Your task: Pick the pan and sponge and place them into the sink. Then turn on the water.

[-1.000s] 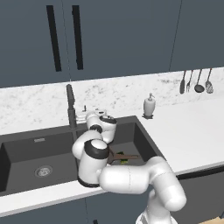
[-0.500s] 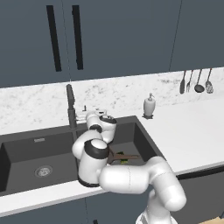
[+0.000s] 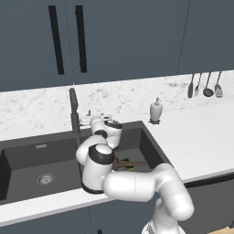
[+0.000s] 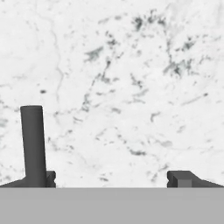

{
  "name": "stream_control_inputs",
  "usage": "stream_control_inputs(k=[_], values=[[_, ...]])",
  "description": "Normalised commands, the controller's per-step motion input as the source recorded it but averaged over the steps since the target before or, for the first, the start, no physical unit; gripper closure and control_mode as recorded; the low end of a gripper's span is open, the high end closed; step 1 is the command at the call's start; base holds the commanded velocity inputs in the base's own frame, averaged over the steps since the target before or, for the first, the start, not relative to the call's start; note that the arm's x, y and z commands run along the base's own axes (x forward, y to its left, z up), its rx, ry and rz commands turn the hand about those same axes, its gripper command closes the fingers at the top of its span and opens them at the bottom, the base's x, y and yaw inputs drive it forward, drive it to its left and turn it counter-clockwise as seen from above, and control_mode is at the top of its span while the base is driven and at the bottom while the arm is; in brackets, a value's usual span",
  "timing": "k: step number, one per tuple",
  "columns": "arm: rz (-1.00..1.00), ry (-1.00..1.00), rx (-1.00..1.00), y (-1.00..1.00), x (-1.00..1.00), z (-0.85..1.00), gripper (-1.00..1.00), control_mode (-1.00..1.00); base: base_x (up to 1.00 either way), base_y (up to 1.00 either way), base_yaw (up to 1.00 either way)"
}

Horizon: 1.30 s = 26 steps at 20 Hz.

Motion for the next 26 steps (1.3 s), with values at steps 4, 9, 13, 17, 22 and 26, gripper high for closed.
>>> stream_control_inputs(k=[4,9,13,17,22,26], values=[[0.00,0.00,0.06,-0.91,0.14,0.07,-1.00,-1.00,0.00,0.00,0.00],[0.00,0.00,0.05,-0.94,0.10,0.07,-1.00,-1.00,0.00,0.00,0.00],[0.00,0.00,0.04,-0.98,0.09,0.08,-1.00,-1.00,0.00,0.00,0.00],[0.00,0.00,0.03,-0.99,0.08,0.09,-1.00,-1.00,0.00,0.00,0.00],[-0.01,0.02,0.04,-1.00,0.01,0.00,-1.00,-1.00,0.00,0.00,0.00],[-0.02,0.02,0.07,-1.00,0.01,0.00,-1.00,-1.00,0.00,0.00,0.00]])
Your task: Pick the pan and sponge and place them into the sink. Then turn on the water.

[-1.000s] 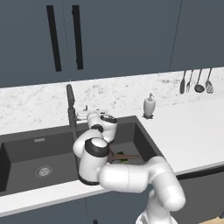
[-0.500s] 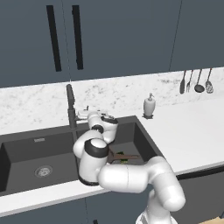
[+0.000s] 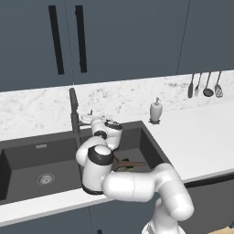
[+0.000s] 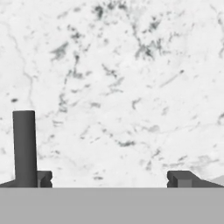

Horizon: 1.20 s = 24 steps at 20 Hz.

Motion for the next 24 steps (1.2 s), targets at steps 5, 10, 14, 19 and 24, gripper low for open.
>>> stream_control_inputs(k=[5,10,14,19,24], values=[[-0.05,0.07,0.08,-1.00,0.00,0.00,-1.00,-1.00,0.00,0.00,0.00],[-0.01,0.08,0.04,-1.00,0.26,0.00,-1.00,-1.00,0.00,0.00,0.00],[0.00,0.03,0.11,-1.00,0.20,-0.14,-1.00,-1.00,0.00,0.00,0.00],[0.00,0.03,0.11,-1.00,0.08,-0.27,-1.00,-1.00,0.00,0.00,0.00],[0.00,0.02,0.12,-1.00,0.00,-0.18,-1.00,-1.00,0.00,0.00,0.00]])
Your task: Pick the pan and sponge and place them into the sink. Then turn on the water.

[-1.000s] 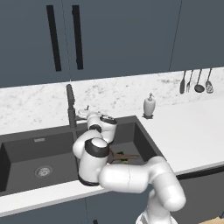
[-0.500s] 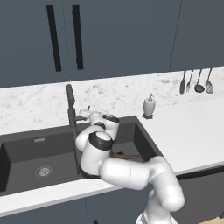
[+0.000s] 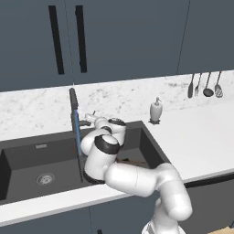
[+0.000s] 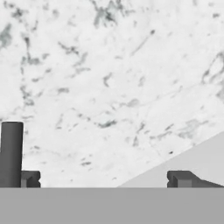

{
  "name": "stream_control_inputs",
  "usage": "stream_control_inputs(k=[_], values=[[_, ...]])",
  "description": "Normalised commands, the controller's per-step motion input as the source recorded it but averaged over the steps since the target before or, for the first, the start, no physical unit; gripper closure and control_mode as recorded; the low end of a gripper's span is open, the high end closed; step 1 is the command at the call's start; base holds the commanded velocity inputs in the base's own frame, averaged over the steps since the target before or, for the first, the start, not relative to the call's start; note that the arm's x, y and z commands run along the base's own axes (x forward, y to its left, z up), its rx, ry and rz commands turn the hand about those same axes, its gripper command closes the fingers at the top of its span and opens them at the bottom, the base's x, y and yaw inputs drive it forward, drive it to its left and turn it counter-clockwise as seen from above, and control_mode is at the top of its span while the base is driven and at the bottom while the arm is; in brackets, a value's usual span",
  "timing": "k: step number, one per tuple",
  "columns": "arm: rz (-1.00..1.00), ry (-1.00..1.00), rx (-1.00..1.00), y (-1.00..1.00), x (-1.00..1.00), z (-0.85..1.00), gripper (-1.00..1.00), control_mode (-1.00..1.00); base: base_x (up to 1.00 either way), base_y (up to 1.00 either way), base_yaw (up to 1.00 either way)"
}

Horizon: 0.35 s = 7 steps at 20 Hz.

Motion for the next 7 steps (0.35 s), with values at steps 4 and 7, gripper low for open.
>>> stream_control_inputs(k=[4,7], values=[[0.00,0.01,0.04,-0.61,0.05,-0.03,-1.00,-1.00,0.00,0.00,0.00],[0.00,0.01,0.00,-0.13,0.00,0.00,-1.00,-1.00,0.00,0.00,0.00]])
